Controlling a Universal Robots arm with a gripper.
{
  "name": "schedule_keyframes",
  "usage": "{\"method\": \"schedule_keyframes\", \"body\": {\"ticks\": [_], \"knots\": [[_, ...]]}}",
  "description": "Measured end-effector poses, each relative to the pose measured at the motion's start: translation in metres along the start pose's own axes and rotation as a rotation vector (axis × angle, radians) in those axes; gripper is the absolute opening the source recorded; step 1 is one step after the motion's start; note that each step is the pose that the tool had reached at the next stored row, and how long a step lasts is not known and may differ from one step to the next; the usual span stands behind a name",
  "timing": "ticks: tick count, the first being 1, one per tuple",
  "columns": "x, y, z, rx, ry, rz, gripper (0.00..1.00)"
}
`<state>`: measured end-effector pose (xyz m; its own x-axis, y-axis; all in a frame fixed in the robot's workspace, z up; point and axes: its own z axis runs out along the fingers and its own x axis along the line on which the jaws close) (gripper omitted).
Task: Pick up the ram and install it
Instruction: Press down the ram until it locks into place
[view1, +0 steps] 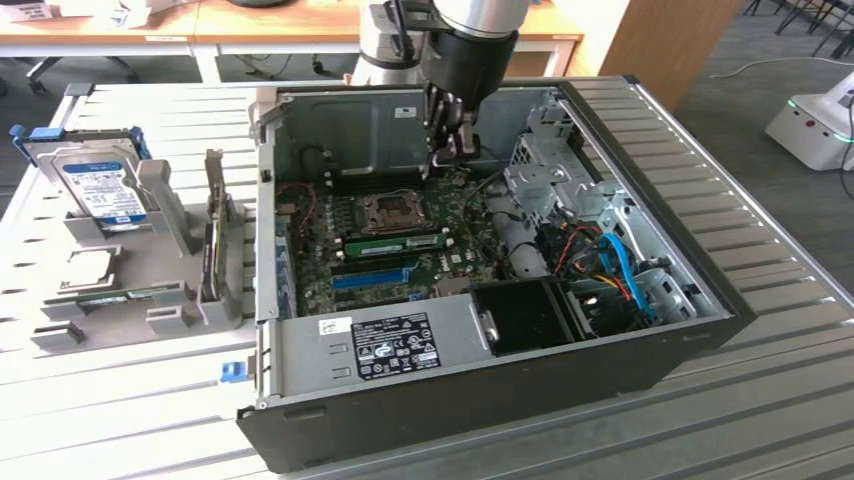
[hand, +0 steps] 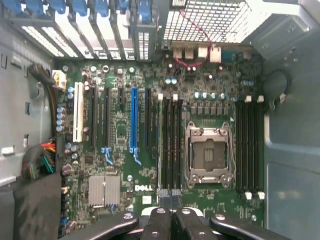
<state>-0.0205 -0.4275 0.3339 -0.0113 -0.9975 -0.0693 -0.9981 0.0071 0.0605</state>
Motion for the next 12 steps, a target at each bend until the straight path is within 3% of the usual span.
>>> {"method": "schedule_keyframes", "body": {"ticks": [8,12], "knots": [[0.0,-0.0206,-0.0011,0.0001,-0.0001,0.0,0.11],[0.0,-0.0233,-0.0014,0.0,0.0001,0.0,0.11]]}}
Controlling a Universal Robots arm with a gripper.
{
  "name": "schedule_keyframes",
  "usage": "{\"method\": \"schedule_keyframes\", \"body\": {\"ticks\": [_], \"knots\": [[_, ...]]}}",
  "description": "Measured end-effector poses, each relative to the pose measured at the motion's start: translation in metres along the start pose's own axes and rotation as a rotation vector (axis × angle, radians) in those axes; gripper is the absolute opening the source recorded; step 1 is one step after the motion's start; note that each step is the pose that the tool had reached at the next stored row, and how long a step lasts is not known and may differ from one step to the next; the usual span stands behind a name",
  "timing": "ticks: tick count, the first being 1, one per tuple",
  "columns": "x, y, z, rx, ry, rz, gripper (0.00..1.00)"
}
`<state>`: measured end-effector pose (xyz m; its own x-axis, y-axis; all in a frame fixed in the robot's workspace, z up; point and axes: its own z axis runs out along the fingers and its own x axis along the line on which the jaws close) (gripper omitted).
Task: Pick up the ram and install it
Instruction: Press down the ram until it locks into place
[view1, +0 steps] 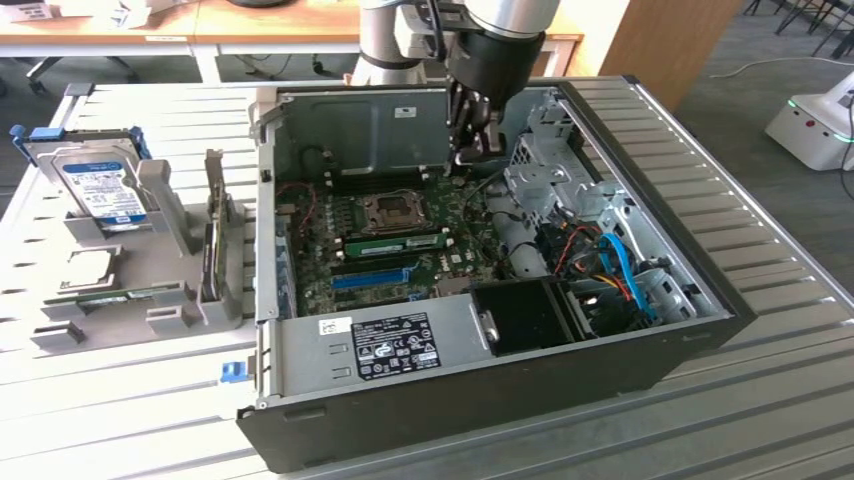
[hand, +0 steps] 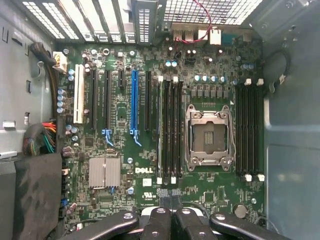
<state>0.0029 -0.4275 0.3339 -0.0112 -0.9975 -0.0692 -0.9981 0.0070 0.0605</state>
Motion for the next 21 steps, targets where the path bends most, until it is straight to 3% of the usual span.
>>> {"method": "schedule_keyframes", "body": {"ticks": [5,21], "knots": [[0.0,-0.0001,0.0014,0.0001,-0.0001,0.0,0.11],[0.002,-0.0019,0.0304,0.0001,-0.0007,0.0,0.11]]}}
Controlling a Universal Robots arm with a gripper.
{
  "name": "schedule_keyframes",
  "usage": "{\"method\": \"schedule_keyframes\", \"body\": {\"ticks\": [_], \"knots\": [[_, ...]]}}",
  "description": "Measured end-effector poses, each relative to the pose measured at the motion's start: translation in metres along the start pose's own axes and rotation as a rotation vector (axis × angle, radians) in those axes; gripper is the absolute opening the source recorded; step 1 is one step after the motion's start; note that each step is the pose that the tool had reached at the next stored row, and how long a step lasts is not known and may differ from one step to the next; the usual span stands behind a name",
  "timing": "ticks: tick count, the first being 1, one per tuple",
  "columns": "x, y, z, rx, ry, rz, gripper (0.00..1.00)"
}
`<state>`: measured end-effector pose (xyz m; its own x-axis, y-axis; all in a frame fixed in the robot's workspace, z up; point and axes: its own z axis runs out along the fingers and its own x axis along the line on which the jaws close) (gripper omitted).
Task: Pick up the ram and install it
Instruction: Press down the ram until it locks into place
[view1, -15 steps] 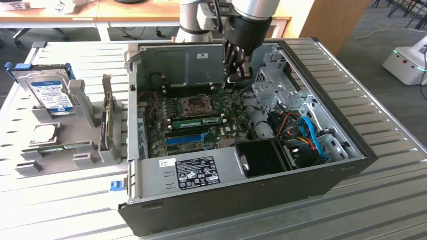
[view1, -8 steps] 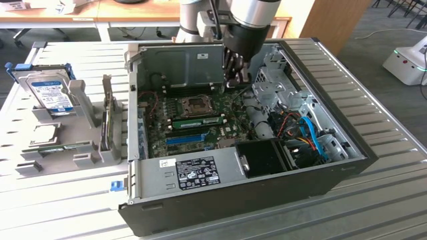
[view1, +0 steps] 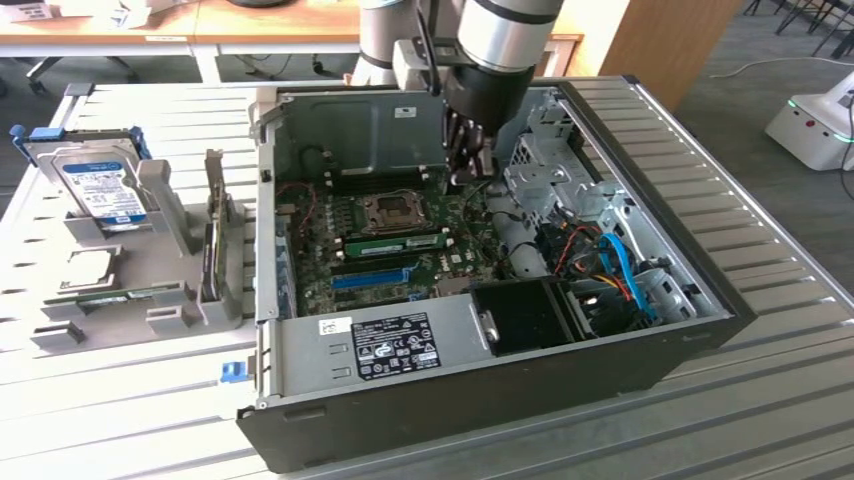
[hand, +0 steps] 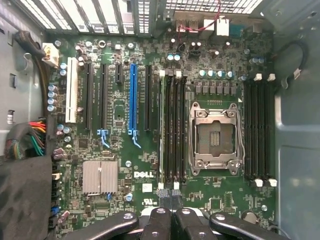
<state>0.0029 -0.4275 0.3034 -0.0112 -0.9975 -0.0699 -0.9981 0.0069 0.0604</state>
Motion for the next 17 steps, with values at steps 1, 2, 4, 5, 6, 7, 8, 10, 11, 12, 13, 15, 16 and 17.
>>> {"method": "schedule_keyframes", "body": {"ticks": [1,2,4,5,6,7,8,10,11,12,13,15,16,17], "knots": [[0.0,-0.0001,0.0018,0.0,-0.0001,0.0,0.11],[0.0,-0.0002,0.0036,0.0001,-0.0001,0.0,0.11],[0.001,-0.0004,0.0073,0.0,0.0001,0.0,0.11],[0.001,-0.0005,0.0091,0.0,0.0001,0.0,0.11],[0.001,-0.0007,0.0109,0.0001,0.0001,0.0,0.11],[0.001,-0.0008,0.0127,0.0001,0.0,0.0,0.11],[0.001,-0.0009,0.0145,0.0001,0.0,0.0,0.11],[0.001,-0.0011,0.0182,0.0001,0.0001,0.0,0.11],[0.001,-0.0012,0.02,0.0001,-0.0001,0.0,0.11],[0.001,-0.0013,0.0218,0.0002,-0.0001,0.0,0.11],[0.002,-0.0014,0.0236,0.0001,0.0,0.0,0.11],[0.002,-0.0016,0.0272,0.0002,0.0,0.0,0.11],[0.002,-0.0017,0.029,0.0003,0.0001,0.0,0.11],[0.002,-0.0019,0.0308,0.0003,0.0,0.0,0.11]]}}
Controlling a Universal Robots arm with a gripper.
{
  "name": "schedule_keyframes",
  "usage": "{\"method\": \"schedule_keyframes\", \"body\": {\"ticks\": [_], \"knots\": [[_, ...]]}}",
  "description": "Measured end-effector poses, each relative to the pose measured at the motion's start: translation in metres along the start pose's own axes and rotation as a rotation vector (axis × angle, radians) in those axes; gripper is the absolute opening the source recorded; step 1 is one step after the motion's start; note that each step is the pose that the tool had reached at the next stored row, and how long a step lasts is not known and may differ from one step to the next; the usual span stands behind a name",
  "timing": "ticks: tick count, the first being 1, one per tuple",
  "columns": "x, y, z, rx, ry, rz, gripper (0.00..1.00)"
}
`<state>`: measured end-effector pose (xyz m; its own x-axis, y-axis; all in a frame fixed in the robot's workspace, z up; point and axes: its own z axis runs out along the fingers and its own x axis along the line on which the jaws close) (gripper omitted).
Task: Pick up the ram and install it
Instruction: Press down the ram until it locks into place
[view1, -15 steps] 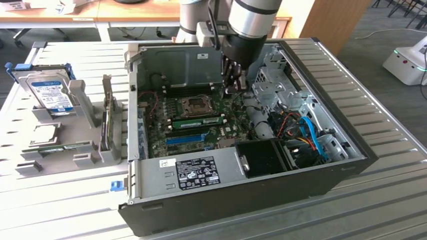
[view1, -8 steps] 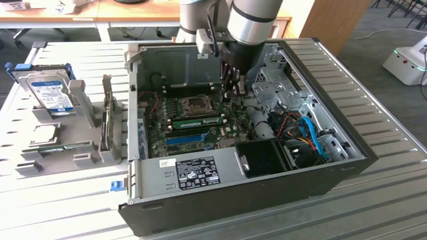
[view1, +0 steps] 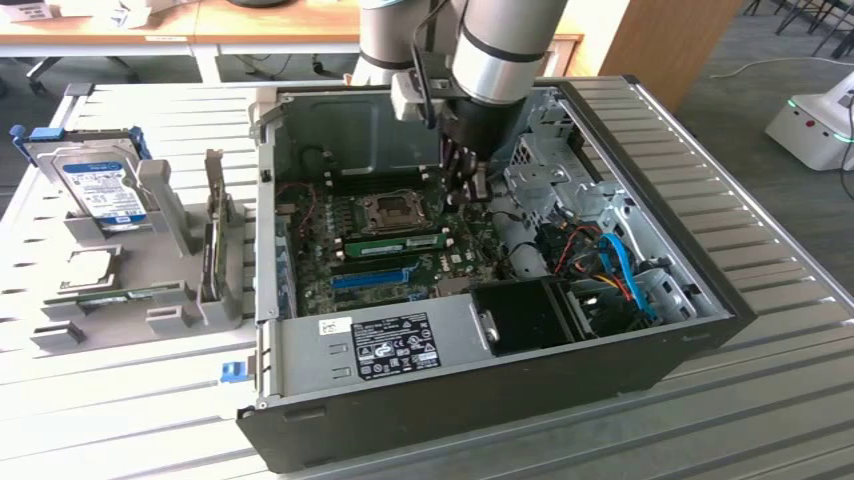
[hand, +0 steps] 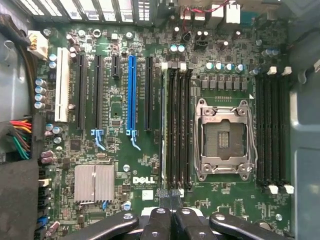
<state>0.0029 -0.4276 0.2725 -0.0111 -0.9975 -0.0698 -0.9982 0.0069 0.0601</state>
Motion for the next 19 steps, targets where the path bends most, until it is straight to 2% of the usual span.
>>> {"method": "schedule_keyframes", "body": {"ticks": [15,19], "knots": [[0.002,-0.0016,0.0259,0.0007,-0.0001,0.0,0.11],[0.002,-0.0017,0.0282,0.0007,0.0001,0.0,0.11]]}}
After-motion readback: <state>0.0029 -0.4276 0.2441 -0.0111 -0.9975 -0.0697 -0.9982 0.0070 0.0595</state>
